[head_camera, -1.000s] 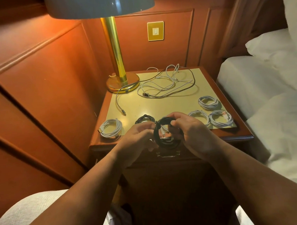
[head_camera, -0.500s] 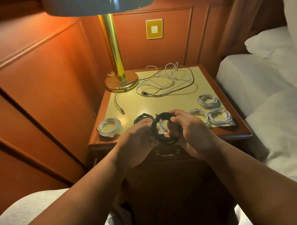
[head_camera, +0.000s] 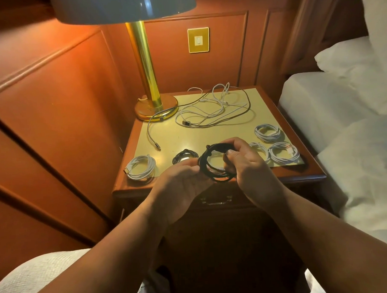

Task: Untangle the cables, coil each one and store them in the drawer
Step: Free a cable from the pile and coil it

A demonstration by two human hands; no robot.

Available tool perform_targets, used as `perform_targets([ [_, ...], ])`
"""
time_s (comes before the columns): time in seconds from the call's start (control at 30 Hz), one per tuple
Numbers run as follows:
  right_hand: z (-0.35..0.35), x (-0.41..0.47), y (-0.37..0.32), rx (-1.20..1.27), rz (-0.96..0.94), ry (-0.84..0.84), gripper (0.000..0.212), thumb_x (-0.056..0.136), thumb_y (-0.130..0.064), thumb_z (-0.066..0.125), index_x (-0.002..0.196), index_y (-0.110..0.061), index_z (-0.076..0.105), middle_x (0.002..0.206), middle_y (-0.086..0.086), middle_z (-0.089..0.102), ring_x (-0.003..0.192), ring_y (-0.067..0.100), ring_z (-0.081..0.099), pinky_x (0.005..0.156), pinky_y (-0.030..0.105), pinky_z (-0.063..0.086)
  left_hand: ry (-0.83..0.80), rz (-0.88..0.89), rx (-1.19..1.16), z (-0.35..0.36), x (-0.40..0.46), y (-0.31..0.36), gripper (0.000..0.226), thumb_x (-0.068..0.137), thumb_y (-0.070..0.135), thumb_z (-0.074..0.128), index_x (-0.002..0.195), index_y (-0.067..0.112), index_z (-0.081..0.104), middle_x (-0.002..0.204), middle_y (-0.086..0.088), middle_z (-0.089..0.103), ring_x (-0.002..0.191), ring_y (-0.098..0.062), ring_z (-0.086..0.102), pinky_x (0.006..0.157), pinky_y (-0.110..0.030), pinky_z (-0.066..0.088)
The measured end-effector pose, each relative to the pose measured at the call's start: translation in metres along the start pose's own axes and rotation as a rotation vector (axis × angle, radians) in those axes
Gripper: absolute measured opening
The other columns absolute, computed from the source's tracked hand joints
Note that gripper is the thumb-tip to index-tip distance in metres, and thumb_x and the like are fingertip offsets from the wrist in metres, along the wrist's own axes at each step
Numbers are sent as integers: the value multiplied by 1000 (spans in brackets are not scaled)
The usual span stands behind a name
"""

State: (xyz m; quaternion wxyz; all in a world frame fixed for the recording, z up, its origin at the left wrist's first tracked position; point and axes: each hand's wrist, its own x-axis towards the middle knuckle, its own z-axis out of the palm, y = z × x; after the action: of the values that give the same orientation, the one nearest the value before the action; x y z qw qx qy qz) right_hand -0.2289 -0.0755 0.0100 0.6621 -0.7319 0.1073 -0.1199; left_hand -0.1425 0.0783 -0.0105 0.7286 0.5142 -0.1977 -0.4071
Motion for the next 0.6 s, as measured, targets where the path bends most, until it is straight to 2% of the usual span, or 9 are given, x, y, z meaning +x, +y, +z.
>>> perform_targets([
  [0.07, 0, 0, 1, 1, -6, 24, 26, 107, -14, 33, 112, -20, 58, 80, -14, 61, 73, -6, 59, 75, 22, 50, -2, -5, -7, 0, -1, 1, 31, 91, 0, 48, 117, -4, 64, 120, -24, 67, 118, -32, 64, 100, -35, 52],
  [0.17, 1, 1, 4, -8, -35, 42, 23, 104, -20, 36, 111, -22, 59, 94, -2, 63, 89, 7, 62, 86, 30, 52, 24, -7, -26, 4, -4, 1, 34, 85, 3, 57, 116, 3, 70, 122, -21, 68, 118, -31, 65, 102, -34, 51],
  [0.2, 1, 2, 6, -10, -42, 47, 23, 101, -24, 37, 110, -25, 59, 96, -3, 64, 94, 11, 62, 89, 33, 52, 62, -4, -49, 6, -5, 0, 35, 83, 4, 60, 117, 6, 70, 122, -21, 68, 117, -30, 66, 101, -34, 52],
  [0.27, 4, 2, 11, -13, -41, 48, 25, 104, -22, 35, 107, -31, 58, 92, -13, 65, 94, 8, 62, 92, 36, 52, 185, -11, -153, 7, -4, -2, 45, 82, -1, 67, 126, 8, 64, 121, -21, 68, 111, -30, 69, 95, -34, 53],
  [0.3, 6, 1, 12, -14, -42, 42, 28, 106, -18, 33, 106, -32, 57, 90, -16, 65, 93, 5, 63, 91, 35, 53, 238, -7, -181, 7, -4, -3, 48, 85, -5, 67, 131, 8, 60, 118, -20, 69, 108, -29, 70, 93, -35, 53],
  [0.4, 12, 0, 15, -33, -60, 36, 29, 108, -11, 30, 111, -25, 55, 99, -6, 64, 92, 1, 63, 84, 23, 53, 304, 31, -89, 7, -4, -5, 45, 88, -6, 63, 130, 11, 58, 115, -16, 71, 103, -26, 72, 89, -33, 56],
  [0.5, 11, 2, 13, 53, -29, 24, 28, 108, -8, 27, 110, -18, 53, 74, -19, 63, 71, -7, 60, 72, 13, 50, 312, 57, -42, 9, -4, -6, 45, 81, 2, 73, 123, 12, 60, 112, -15, 71, 103, -26, 72, 87, -33, 57],
  [0.6, 12, 2, 15, 96, -1, -6, 28, 108, -11, 27, 109, -16, 54, 63, -24, 60, 66, -8, 58, 69, 13, 50, 357, 85, 91, 8, -2, -8, 53, 70, 16, 82, 119, 14, 63, 114, -14, 70, 104, -25, 71, 91, -37, 56],
])
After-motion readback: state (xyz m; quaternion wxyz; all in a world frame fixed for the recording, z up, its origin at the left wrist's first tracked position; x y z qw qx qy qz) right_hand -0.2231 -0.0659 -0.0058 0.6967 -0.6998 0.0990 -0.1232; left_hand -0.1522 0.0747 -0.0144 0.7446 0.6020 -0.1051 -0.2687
